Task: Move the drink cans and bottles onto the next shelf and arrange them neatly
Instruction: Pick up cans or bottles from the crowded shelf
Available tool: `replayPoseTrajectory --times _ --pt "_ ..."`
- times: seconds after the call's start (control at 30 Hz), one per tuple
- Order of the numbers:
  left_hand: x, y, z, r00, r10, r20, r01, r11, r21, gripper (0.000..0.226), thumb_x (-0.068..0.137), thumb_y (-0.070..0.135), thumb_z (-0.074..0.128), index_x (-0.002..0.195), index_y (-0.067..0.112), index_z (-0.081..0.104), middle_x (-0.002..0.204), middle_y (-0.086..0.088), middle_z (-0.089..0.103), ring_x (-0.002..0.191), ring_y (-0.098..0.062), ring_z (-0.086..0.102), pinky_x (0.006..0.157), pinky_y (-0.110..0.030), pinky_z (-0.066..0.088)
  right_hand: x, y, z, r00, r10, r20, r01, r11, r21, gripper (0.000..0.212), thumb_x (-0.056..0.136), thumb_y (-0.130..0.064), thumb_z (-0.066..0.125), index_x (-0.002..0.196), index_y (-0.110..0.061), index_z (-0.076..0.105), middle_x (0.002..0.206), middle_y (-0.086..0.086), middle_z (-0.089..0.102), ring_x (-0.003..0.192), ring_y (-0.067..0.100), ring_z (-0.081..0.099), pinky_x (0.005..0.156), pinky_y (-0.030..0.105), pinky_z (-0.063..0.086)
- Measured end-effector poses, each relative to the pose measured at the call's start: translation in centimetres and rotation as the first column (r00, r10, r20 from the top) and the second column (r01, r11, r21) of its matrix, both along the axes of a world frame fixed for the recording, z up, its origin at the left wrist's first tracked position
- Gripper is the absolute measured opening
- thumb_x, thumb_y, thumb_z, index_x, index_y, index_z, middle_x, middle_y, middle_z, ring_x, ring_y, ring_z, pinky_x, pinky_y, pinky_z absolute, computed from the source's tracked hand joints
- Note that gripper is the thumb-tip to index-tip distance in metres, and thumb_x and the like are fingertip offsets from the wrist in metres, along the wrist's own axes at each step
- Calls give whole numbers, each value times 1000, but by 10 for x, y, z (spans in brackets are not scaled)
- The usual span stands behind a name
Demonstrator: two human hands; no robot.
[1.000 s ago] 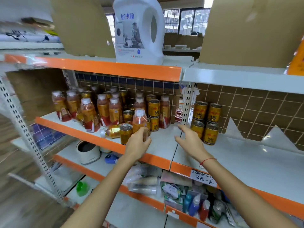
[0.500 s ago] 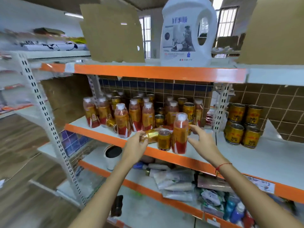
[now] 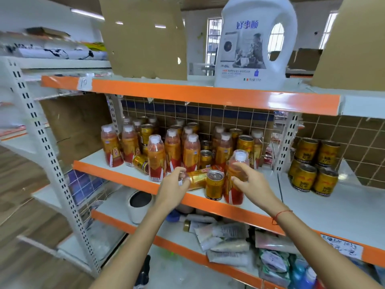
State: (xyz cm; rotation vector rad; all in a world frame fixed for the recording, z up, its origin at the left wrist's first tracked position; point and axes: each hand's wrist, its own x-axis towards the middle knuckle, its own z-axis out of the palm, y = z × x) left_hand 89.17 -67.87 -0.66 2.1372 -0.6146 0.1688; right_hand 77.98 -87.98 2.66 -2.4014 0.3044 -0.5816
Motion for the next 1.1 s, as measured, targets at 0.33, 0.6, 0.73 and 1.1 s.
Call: replayPoseTrajectory --times 0.33,0.6,0.73,1.1 --pt "28 5 -5 998 38 -51 -38 999 -1 37 93 21 57 128 12 52 116 -1 59 113 -15 53 96 -29 44 48 15 -4 983 172 -68 -174 984 -25 48 91 -19 59 137 -18 45 136 0 52 124 14 49 98 21 38" --pt "55 3 -15 998 -22 -57 25 999 47 41 90 21 62 128 12 50 122 -3 57 115 -16 52 101 -32 42 76 8 -8 965 148 -215 -162 985 -50 64 89 -19 62 145 -15 31 144 4 41 125 17 45 91 17 36" --pt "76 6 -13 999 35 -30 -35 999 -6 33 86 7 58 119 14 57 109 1 62 105 -16 57 94 -31 46 93 11 -13 931 102 -350 -149 983 -110 77 85 -19 67 148 -13 23 149 8 32 134 23 36 106 30 36" --pt "166 71 -21 953 302 -39 -297 950 96 22 87 8 55 109 12 57 103 -3 62 90 -19 56 80 -32 46 133 18 -26 865 -43 -500 -76 974 -215 70 80 -11 66 141 -15 32 126 11 46 116 27 46 93 32 45"
